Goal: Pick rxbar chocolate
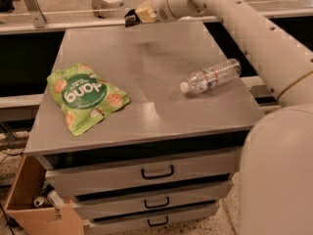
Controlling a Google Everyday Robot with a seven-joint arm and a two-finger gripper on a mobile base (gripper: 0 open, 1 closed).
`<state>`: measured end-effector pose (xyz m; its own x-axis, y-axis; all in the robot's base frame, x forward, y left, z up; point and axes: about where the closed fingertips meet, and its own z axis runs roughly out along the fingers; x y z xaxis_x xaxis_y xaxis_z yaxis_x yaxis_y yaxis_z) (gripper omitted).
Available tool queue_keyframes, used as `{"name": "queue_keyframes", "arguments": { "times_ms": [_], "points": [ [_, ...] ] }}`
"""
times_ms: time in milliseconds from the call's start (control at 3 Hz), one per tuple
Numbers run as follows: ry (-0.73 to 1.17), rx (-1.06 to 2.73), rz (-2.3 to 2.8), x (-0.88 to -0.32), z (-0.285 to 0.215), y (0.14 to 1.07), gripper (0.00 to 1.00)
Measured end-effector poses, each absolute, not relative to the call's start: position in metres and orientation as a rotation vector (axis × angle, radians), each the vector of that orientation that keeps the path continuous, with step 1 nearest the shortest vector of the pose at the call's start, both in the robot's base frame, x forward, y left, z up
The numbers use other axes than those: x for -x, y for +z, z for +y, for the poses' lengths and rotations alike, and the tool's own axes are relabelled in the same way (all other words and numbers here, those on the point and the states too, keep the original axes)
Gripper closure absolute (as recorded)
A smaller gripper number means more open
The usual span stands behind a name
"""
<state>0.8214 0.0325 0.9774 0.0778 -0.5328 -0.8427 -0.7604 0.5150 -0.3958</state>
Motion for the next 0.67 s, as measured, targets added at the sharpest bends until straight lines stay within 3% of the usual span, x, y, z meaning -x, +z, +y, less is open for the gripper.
{"name": "queue_keyframes", "arguments": {
  "times_ms": [333, 667],
  "points": [
    [0.309, 1.200, 1.513, -0.7699, 0.0326, 1.0093, 1.00],
    [0.309, 1.200, 1.513, -0.7699, 0.0328, 1.0092, 1.00]
  ]
}}
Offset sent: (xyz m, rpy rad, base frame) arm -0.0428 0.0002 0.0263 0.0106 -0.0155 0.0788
